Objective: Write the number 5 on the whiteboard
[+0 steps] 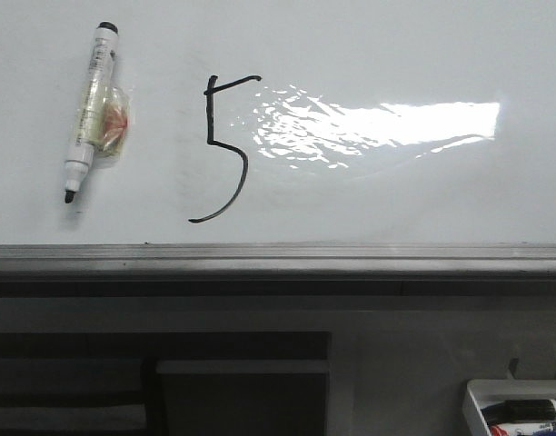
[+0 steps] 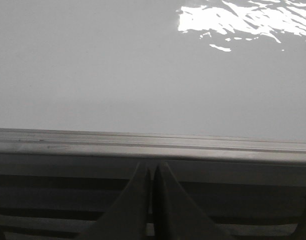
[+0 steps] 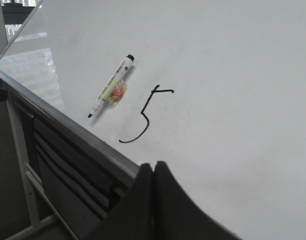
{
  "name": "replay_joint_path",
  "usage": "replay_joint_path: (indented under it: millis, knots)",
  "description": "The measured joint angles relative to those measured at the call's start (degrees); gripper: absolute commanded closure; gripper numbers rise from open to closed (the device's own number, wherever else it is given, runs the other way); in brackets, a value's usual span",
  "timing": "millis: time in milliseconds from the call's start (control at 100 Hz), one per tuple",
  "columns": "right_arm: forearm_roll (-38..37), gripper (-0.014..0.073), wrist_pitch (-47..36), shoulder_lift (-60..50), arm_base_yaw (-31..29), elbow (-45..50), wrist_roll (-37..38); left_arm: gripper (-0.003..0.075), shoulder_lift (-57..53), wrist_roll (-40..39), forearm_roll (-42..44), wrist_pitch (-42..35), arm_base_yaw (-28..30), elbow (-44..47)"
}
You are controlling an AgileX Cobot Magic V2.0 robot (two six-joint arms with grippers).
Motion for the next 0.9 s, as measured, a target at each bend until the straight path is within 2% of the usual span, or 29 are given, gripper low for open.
replay_joint_path:
  millis: [730, 900]
  knots:
    - [-0.1, 0.0654, 0.0, 0.0, -0.5, 0.0, 0.2, 0.0741, 0.0, 0.0, 0.0, 0.1, 0.0, 0.0]
    - [-6.5, 0.0654, 0.0, 0.0, -7.3, 0.0, 10.4, 0.0741, 0.0, 0.0, 0.0, 0.1, 0.0, 0.0]
